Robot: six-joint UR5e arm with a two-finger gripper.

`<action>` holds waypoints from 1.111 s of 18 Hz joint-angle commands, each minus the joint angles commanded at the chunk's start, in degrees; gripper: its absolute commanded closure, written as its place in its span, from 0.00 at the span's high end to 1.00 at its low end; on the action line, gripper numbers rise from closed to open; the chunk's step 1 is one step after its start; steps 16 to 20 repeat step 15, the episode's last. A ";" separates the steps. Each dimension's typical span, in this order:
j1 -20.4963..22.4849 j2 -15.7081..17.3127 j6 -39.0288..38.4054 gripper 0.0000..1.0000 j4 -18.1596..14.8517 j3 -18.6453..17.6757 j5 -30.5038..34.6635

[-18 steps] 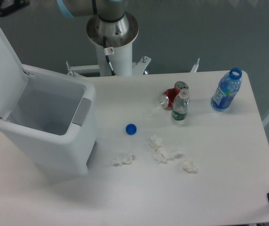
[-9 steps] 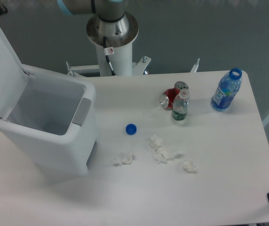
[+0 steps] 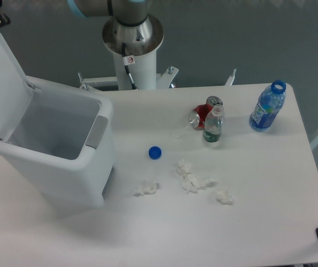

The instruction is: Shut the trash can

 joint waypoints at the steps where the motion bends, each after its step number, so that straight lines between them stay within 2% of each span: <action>1: 0.00 -0.09 -0.09 0.23 -0.09 0.00 0.53; 15: 0.09 -0.09 0.52 0.23 -0.26 -0.53 8.35; 20: 0.09 -0.09 0.52 0.23 -0.26 -0.53 8.35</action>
